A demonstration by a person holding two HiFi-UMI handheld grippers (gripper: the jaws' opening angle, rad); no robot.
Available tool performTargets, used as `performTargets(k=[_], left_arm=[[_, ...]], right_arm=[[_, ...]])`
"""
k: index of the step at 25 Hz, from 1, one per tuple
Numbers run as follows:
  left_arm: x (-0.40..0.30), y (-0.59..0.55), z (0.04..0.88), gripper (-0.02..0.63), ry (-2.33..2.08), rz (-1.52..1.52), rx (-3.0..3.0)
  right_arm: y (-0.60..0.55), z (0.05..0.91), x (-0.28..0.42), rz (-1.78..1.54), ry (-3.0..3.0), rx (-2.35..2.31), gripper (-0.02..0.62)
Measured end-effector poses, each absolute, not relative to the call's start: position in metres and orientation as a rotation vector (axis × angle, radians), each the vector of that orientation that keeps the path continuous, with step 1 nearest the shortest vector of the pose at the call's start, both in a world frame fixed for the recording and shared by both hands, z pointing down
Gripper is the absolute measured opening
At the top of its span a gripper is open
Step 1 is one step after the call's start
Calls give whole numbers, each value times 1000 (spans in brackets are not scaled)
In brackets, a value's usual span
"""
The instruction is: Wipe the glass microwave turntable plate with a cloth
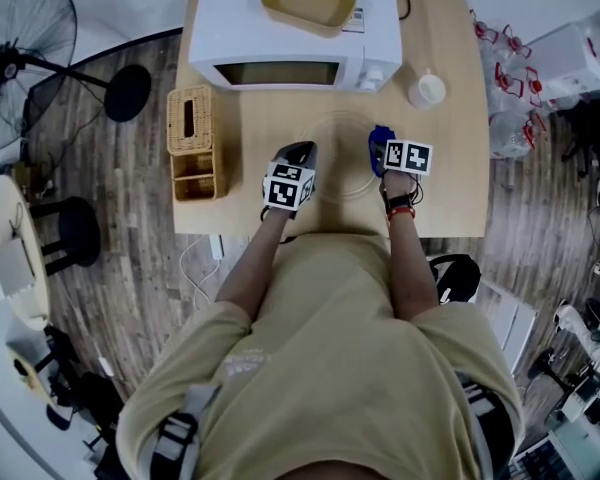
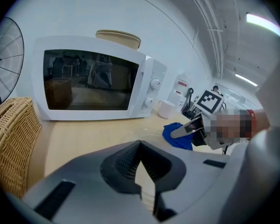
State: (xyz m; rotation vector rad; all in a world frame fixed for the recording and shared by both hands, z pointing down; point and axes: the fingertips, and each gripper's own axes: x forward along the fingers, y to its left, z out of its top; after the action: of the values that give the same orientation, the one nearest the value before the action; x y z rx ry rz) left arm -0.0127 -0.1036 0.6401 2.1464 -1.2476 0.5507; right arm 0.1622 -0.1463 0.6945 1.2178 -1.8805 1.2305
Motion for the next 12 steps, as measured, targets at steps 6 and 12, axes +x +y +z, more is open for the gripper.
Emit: performTargets(k=[6, 12], left_arm=[[-22, -98, 641, 18, -1272, 537, 2123], [-42, -96, 641, 18, -1326, 508, 2082]], right_arm=[[-145, 680, 117, 1310, -2009, 1107, 145], [-136, 676, 58, 1390, -2107, 945, 144]])
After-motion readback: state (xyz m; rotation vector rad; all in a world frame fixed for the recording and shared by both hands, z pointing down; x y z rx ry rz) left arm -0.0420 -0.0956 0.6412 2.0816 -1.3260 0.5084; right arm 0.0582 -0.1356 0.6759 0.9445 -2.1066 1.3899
